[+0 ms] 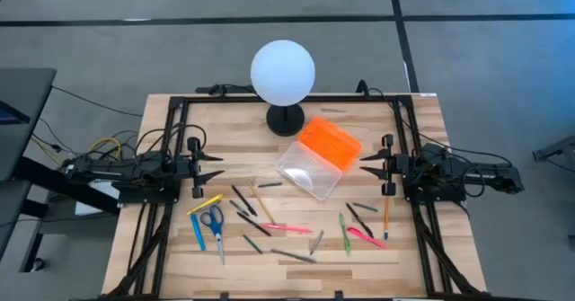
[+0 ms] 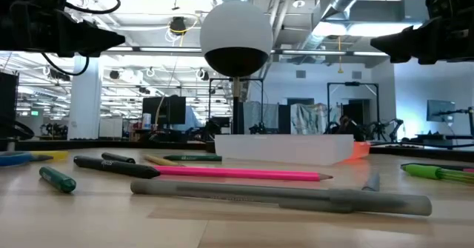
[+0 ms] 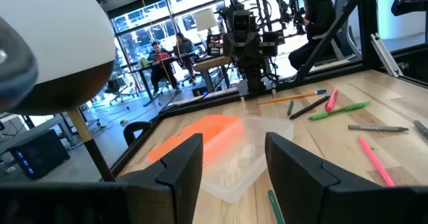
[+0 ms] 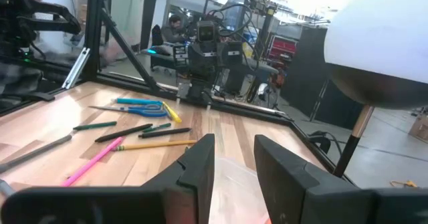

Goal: Pick & place school supplies into a supply box

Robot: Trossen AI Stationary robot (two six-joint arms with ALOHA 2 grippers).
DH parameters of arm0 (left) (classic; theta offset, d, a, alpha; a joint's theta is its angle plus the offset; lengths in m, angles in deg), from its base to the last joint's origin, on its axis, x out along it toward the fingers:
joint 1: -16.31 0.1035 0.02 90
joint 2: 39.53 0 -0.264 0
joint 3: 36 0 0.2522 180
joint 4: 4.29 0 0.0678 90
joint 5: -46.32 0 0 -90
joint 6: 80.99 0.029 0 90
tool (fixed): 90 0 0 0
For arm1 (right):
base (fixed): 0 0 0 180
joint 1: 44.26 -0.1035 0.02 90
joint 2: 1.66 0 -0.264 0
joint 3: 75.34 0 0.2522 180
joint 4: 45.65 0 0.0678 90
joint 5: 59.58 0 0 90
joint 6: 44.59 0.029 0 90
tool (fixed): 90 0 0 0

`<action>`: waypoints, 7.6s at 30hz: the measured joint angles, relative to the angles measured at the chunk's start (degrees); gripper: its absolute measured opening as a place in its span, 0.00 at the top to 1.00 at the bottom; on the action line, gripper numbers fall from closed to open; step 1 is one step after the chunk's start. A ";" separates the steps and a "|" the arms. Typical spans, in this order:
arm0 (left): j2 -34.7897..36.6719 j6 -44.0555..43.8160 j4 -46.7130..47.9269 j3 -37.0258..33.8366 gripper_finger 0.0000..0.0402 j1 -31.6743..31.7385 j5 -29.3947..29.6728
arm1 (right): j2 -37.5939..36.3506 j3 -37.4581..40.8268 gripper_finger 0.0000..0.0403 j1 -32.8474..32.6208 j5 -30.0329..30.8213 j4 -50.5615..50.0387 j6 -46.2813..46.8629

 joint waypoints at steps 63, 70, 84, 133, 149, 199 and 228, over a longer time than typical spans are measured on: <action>0.00 -15.22 -0.10 0.00 0.61 0.01 -0.18 | 0.02 0.02 0.75 -0.24 1.36 5.42 21.00; -0.01 -16.37 -0.12 0.00 0.61 0.01 -0.12 | 0.02 0.02 0.75 0.44 1.55 5.69 16.26; -0.02 -12.46 -18.83 0.15 0.61 -0.01 -4.05 | 2.22 -5.55 0.75 -1.88 -0.07 15.10 11.74; -55.28 -11.78 17.96 43.74 0.61 -6.94 -3.26 | 69.85 -34.34 0.75 -8.57 1.22 33.09 -1.11; -69.93 -55.12 54.77 50.47 0.61 -24.53 15.97 | 70.49 -34.34 0.75 -17.85 5.00 18.74 -1.61; -80.48 -95.26 55.74 33.38 0.61 -42.32 5.72 | 85.50 -33.55 0.75 -20.58 4.57 27.52 -5.97; -80.00 -94.73 48.20 30.27 0.83 -37.75 6.35 | 85.48 -33.55 0.75 -22.18 4.52 25.55 -1.92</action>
